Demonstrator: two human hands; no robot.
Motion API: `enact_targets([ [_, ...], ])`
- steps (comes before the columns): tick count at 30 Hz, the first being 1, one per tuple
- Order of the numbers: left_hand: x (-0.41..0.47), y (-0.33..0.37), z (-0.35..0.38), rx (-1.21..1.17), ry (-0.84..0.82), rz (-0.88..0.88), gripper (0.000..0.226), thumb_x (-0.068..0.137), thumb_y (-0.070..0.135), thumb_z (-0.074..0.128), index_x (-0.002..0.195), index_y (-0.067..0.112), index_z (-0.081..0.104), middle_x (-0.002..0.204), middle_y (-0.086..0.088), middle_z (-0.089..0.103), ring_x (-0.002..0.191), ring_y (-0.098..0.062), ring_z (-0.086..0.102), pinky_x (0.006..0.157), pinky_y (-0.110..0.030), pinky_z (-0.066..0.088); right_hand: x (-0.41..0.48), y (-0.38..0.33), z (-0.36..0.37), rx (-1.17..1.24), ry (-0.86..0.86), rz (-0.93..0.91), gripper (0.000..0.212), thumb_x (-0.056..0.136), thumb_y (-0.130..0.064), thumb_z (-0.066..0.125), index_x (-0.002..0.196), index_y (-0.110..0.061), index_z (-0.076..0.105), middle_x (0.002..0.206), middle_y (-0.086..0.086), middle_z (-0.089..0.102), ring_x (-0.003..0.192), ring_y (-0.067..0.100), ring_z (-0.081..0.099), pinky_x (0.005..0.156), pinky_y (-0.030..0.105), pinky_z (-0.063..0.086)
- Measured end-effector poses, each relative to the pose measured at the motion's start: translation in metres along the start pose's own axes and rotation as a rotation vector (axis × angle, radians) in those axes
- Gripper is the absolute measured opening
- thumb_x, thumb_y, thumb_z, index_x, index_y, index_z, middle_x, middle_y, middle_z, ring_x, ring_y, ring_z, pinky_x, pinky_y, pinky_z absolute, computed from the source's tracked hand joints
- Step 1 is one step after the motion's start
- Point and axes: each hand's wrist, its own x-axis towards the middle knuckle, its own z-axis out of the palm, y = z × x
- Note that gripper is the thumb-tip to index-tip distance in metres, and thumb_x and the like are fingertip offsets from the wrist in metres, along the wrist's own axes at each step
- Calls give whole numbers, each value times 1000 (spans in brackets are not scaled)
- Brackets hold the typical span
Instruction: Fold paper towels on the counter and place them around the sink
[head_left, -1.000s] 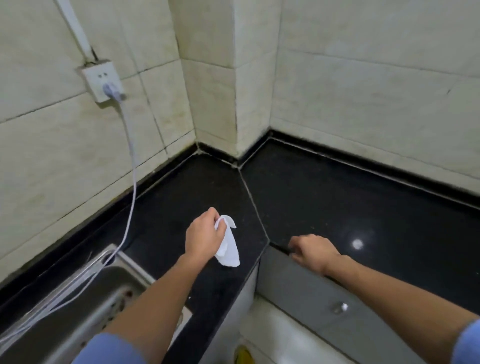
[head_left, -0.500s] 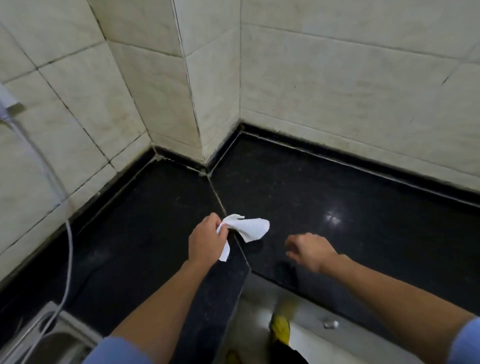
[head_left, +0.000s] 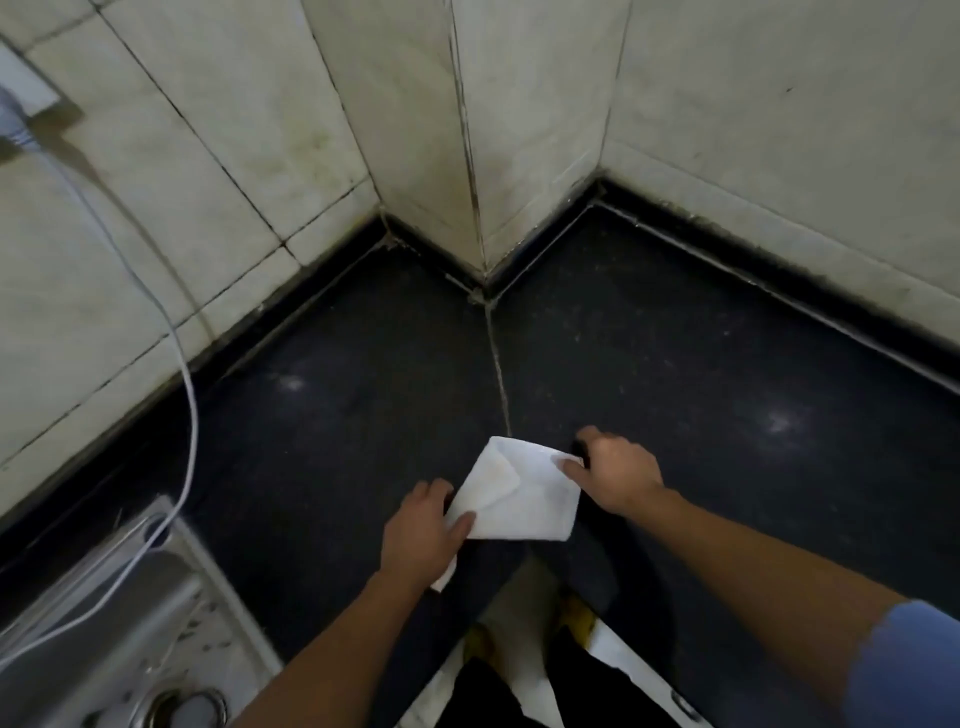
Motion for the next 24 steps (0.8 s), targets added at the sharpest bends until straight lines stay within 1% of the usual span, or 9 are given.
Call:
enact_targets([
  [2, 9, 8, 6, 98, 7, 25, 36, 89, 42, 54, 119, 22, 51, 113, 1, 51, 102, -16, 52, 79, -32, 49, 5, -5, 6, -62, -60, -16, 59, 87, -55, 55, 134, -23, 41, 123, 6, 55, 106, 28, 59, 81, 38, 48],
  [5, 20, 13, 13, 92, 22, 7, 23, 94, 34, 50, 104, 17, 61, 103, -2, 56, 92, -17, 55, 70, -29, 44, 7, -13, 19, -72, -102, -39, 41, 87, -34, 59, 125, -22, 49, 113, 6, 62, 96, 27, 62, 77, 36, 51],
  [7, 22, 10, 13, -46, 90, -28, 22, 95, 31, 50, 87, 14, 63, 88, -1, 58, 80, -16, 56, 61, -28, 39, 9, -16, 21, -5, -107, -36, 26, 86, -26, 56, 112, -22, 57, 104, 4, 66, 90, 25, 63, 73, 34, 50],
  [9, 19, 0, 6, -256, 166, -96, 27, 94, 28, 52, 70, 14, 58, 71, 0, 57, 67, -15, 55, 55, -29, 38, 10, -21, 15, 43, -74, -48, 20, 86, -26, 55, 103, -20, 62, 101, 4, 65, 88, 25, 62, 71, 32, 47],
  [12, 10, -27, -10, -561, 232, -267, 37, 93, 26, 56, 60, 10, 57, 57, -3, 56, 55, -12, 51, 55, -30, 44, 17, -43, -3, 139, 20, -92, 16, 85, -28, 57, 97, -19, 63, 99, 2, 60, 88, 24, 60, 70, 31, 44],
  [16, 6, -65, -28, -814, 300, -445, 31, 93, 25, 58, 69, 7, 67, 68, -13, 67, 65, -27, 65, 65, -44, 55, 42, -83, -19, 416, 30, -40, 5, 84, -22, 61, 90, -21, 60, 88, -1, 65, 85, 19, 62, 71, 30, 48],
  [20, 23, -85, -45, -935, 339, -577, 24, 93, 25, 58, 77, 10, 67, 80, -16, 69, 71, -28, 66, 64, -40, 56, 76, -118, -13, 579, 26, 26, 10, 84, -17, 65, 90, -23, 61, 94, 1, 66, 91, 19, 63, 84, 36, 53],
  [22, 34, -96, -47, -1012, 342, -633, 21, 94, 25, 57, 82, 10, 66, 84, -15, 68, 76, -28, 67, 61, -36, 56, 93, -128, -1, 699, -1, 88, 12, 81, -21, 68, 88, -27, 60, 95, 3, 66, 91, 23, 65, 84, 41, 56],
  [24, 38, -103, -42, -1066, 323, -676, 18, 93, 27, 58, 90, 10, 64, 90, -12, 68, 81, -28, 67, 65, -37, 57, 104, -124, 18, 786, -39, 132, 23, 73, -35, 72, 91, -31, 59, 99, 5, 68, 92, 26, 67, 84, 48, 56],
])
